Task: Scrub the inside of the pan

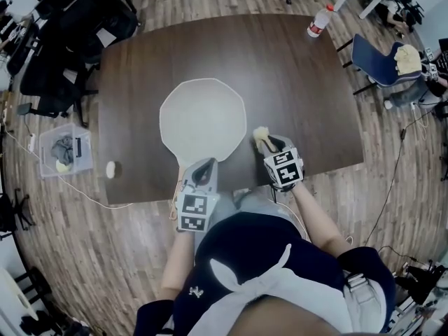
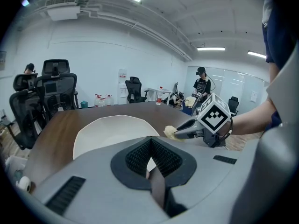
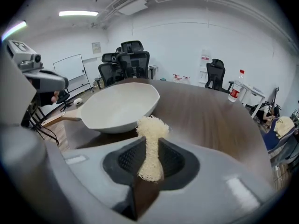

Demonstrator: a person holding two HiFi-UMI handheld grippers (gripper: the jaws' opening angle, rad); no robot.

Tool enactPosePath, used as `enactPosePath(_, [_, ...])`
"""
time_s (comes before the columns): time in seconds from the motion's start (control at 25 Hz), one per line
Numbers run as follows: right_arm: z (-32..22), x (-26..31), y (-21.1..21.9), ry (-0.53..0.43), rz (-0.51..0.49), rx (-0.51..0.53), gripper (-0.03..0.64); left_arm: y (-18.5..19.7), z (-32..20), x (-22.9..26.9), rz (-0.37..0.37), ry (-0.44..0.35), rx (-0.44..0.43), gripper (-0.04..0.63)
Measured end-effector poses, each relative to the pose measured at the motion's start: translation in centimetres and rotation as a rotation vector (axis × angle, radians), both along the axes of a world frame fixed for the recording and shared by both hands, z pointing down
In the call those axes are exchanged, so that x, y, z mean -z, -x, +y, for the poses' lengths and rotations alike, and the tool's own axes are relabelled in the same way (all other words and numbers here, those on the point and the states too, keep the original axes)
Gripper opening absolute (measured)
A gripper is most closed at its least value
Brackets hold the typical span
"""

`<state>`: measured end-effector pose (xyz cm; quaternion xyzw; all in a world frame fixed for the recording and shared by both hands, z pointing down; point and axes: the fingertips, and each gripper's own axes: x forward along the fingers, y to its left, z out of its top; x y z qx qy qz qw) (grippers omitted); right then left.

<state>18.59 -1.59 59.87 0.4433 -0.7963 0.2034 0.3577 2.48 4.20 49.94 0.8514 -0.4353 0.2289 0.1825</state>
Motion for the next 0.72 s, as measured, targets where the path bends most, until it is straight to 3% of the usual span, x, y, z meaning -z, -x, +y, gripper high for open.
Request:
enactPosePath(0.28, [-1.4,4.1,4.0,-0.063,-0.073,0.08,0.077,2.2,-1.0,0.6,-0.001,0.005,0.012,0.003])
enactPosePath(0.52, [-1.5,5.3,7.7,-0.112,-0.082,0.233,0.078,3.3,-1.7,1.5,0.006,-0.006,0.041,0.003])
enactPosePath(0.72, [-0.5,6.0,10.4,-0.08,-0.102,0.35,0.078,4.6,-1.7,1.6,0.006,-0.01,0.087,0.003])
